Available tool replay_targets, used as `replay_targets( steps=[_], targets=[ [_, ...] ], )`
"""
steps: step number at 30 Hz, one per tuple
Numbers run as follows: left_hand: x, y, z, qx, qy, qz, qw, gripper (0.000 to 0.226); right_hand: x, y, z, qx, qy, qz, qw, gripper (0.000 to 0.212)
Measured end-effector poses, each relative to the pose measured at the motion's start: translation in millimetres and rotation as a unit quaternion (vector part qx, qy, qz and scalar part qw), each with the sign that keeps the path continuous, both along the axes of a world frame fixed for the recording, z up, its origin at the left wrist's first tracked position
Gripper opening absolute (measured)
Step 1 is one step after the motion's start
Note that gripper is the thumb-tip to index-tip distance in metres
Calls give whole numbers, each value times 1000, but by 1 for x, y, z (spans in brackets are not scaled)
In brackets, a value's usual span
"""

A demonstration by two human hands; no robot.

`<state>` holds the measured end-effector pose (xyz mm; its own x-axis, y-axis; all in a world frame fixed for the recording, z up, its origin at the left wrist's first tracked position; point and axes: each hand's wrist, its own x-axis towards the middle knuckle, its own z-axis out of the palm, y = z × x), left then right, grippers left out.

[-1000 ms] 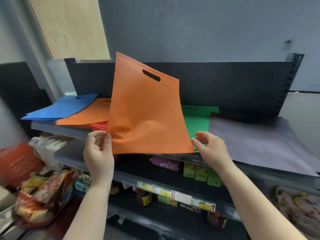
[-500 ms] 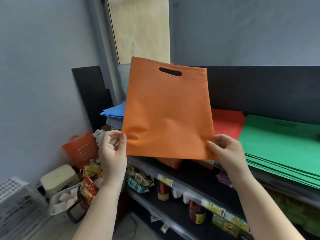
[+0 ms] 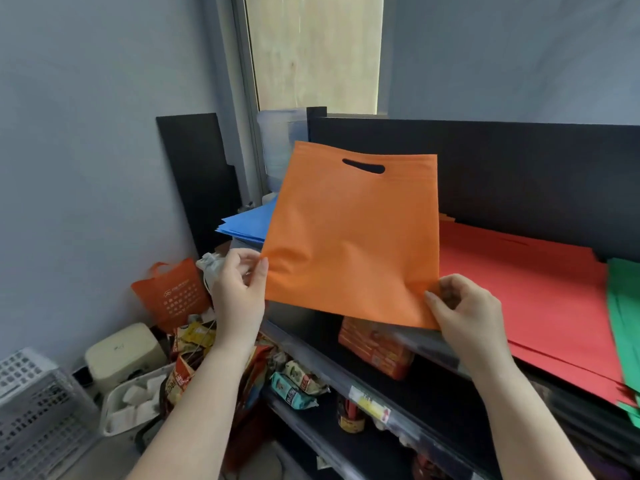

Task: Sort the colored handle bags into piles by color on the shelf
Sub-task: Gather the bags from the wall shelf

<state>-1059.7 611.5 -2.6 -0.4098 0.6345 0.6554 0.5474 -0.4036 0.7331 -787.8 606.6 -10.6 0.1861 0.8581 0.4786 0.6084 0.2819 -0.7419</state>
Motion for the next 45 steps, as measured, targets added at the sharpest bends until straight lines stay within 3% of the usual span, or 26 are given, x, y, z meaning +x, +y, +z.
replay_targets(
  steps=[9,14,20,24,32,36,45],
  targets=[
    [0,121,-9,-102,55,-57,992,9,0,79,-11,-57,-70,-87,992,5],
    [1,150,-30,-204,167,-45,964,7,3,88,-23,-135,-103,-126,977,32],
    [-5,163,-39,-228,214,-58,948,11,5,91,-23,-161,-104,-153,969,47],
    [-6,180,-30,-233,294,-81,924,22,1,90,-20,-179,-118,-171,962,44],
    [6,200,-14,-167,386,-167,892,33,-24,82,-4,-154,-228,-280,920,37],
    [34,208,1,-98,454,-223,857,38,-34,76,11,-120,-289,-310,898,41],
    [143,180,50,34,522,-306,795,43,5,10,52,-181,-337,-396,835,47]
  ],
)
